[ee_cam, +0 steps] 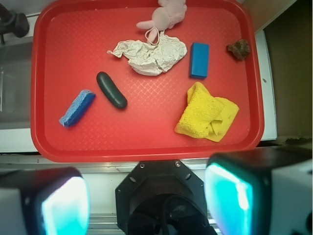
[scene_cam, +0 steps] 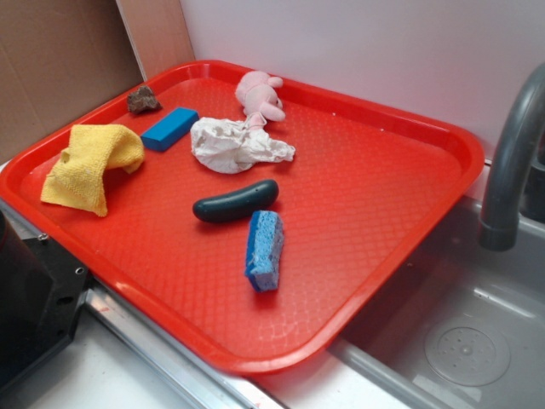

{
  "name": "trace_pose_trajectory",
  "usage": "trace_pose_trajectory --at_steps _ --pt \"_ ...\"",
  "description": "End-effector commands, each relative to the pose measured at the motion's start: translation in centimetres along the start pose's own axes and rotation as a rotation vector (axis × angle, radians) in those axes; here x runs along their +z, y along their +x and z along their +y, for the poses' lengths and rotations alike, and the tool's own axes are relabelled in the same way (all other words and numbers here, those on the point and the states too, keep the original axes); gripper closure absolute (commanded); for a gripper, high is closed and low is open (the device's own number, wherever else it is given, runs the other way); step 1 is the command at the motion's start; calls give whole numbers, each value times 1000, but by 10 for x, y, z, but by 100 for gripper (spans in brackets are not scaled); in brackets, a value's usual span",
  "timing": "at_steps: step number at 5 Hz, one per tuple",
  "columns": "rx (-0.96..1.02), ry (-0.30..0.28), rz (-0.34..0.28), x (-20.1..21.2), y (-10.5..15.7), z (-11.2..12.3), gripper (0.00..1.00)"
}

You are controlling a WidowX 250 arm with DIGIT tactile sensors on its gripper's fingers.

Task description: Grab the blue sponge.

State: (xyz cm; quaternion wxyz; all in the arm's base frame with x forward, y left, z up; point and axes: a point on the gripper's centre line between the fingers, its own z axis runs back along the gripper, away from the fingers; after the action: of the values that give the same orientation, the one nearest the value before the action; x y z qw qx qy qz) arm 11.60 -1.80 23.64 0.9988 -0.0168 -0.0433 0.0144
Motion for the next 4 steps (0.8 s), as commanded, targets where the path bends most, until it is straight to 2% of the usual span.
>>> trace_pose_trajectory --at_steps 1,2,3,4 --pt "0 0 0 0 0 0 0" --pt "180 112 -8 -51 8 -20 0" --pt "435 27 -84 -83 31 -65 0" --pt "607 -47 -51 -110 57 -90 0"
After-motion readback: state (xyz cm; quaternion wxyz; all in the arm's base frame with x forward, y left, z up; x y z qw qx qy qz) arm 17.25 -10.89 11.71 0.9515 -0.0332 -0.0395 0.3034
